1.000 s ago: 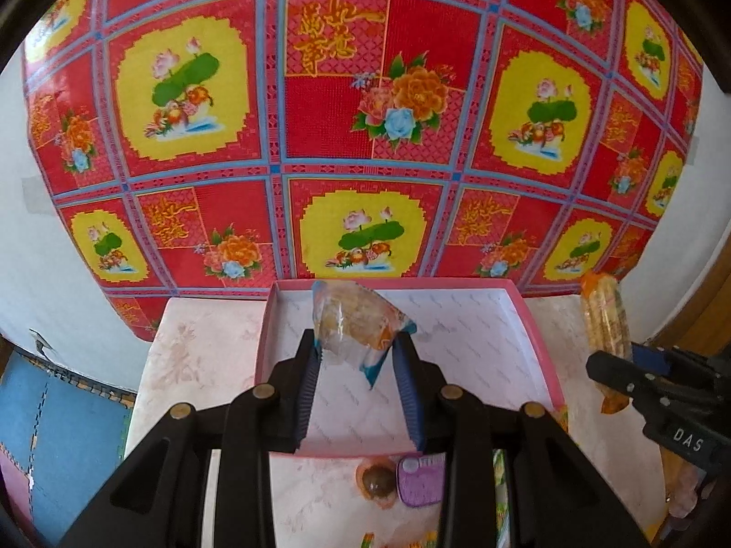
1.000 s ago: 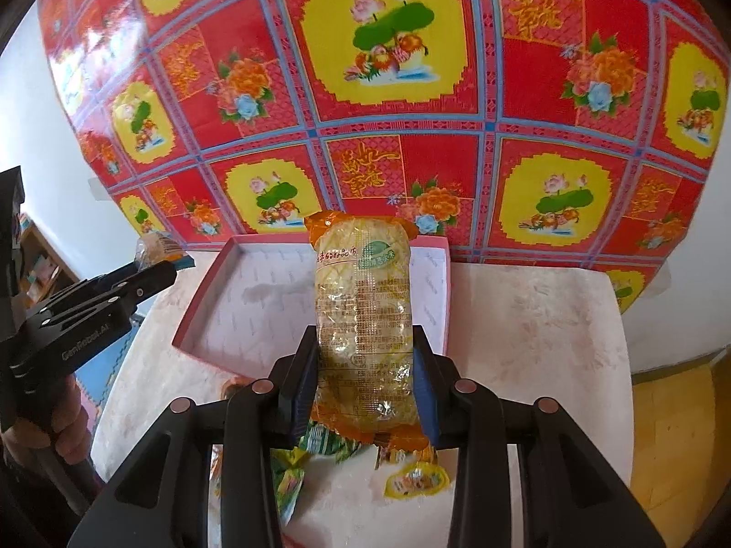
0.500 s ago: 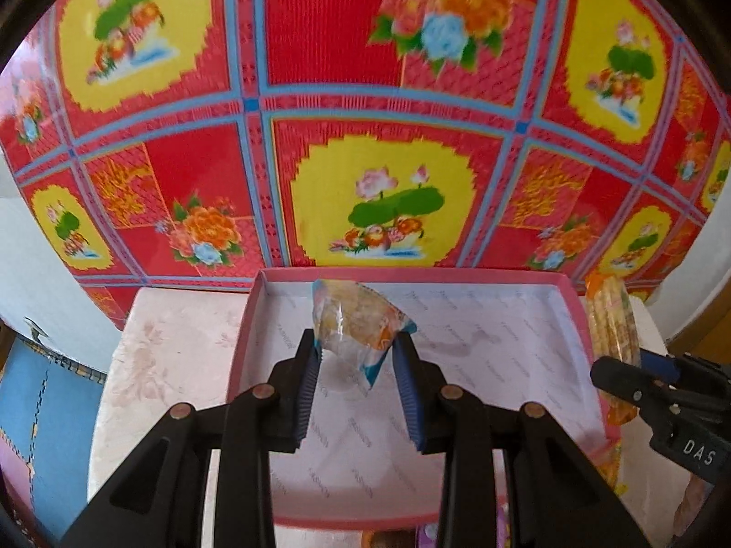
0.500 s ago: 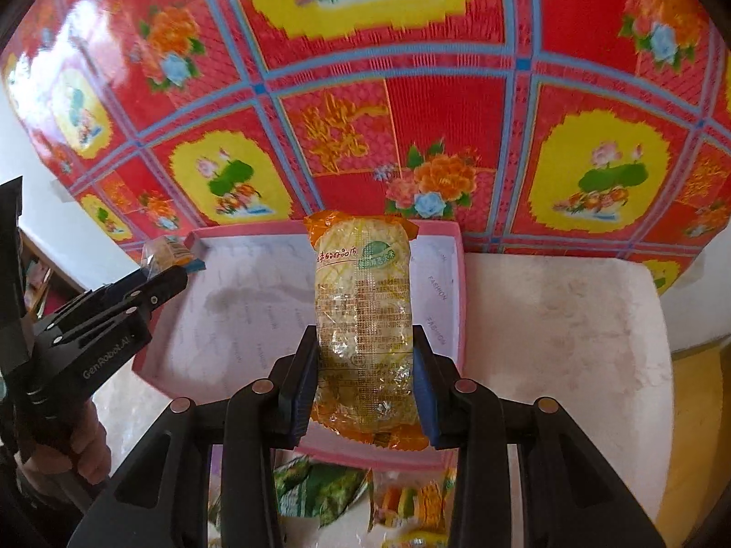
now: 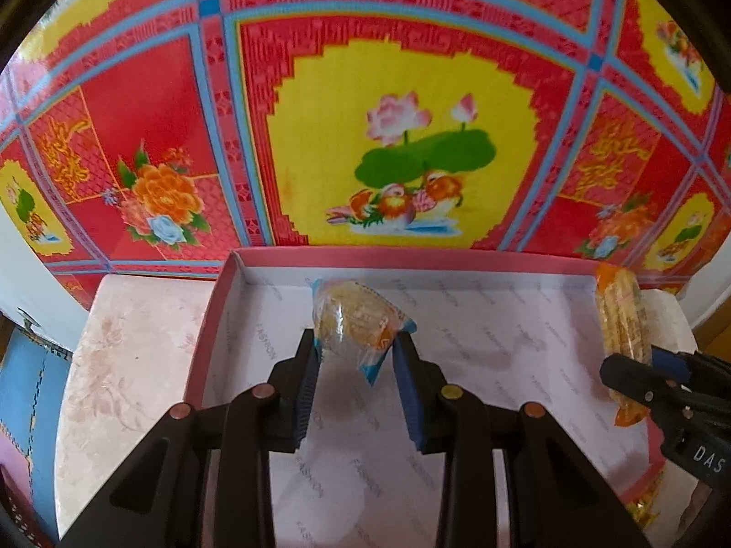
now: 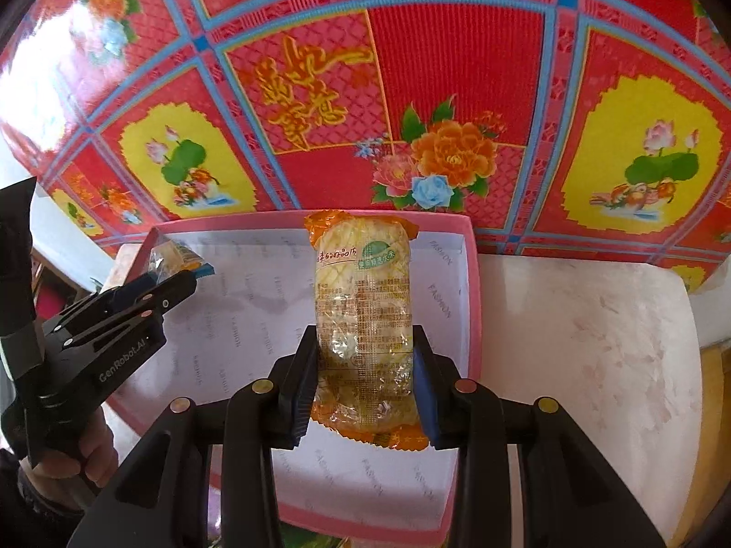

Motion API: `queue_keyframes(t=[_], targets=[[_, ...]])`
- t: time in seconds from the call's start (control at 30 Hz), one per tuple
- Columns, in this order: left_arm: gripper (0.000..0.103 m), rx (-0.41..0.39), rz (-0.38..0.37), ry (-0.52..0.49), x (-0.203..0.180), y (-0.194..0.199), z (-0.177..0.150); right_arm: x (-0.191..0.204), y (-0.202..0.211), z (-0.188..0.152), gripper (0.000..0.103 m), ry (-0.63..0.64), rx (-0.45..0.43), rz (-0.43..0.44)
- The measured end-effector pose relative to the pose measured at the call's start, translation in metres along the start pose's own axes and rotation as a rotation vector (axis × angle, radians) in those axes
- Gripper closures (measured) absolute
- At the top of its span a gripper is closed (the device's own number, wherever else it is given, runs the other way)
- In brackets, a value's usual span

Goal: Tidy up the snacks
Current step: 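Lift the cookie bag with the left tool while the right tool carries the bread pack into the pink box, then open the left tool over the box while the right tool releases the bread pack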

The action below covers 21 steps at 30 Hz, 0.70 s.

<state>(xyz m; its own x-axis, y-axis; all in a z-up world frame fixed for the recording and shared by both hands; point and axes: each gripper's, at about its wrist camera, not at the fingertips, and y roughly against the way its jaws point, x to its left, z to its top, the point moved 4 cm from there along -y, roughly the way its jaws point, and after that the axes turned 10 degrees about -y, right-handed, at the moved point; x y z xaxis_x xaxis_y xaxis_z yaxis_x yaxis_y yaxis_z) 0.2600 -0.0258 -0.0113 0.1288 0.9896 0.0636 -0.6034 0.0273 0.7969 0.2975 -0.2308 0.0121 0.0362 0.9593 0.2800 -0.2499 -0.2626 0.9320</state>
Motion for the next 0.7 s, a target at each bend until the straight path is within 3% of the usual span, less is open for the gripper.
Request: queue_keyframes(t=[0.5,0.7], targets=[[0.066,0.018,-0.005,0.019,-0.001,-0.017,0.001,0.007,-0.028,0.001,0.065,0.004,0.003,-0.009],[0.061,0.033,0.019,-0.023,-0.007,-0.02,0.001,0.005,-0.027,-0.003,0.062,-0.011,0.004,0.007]])
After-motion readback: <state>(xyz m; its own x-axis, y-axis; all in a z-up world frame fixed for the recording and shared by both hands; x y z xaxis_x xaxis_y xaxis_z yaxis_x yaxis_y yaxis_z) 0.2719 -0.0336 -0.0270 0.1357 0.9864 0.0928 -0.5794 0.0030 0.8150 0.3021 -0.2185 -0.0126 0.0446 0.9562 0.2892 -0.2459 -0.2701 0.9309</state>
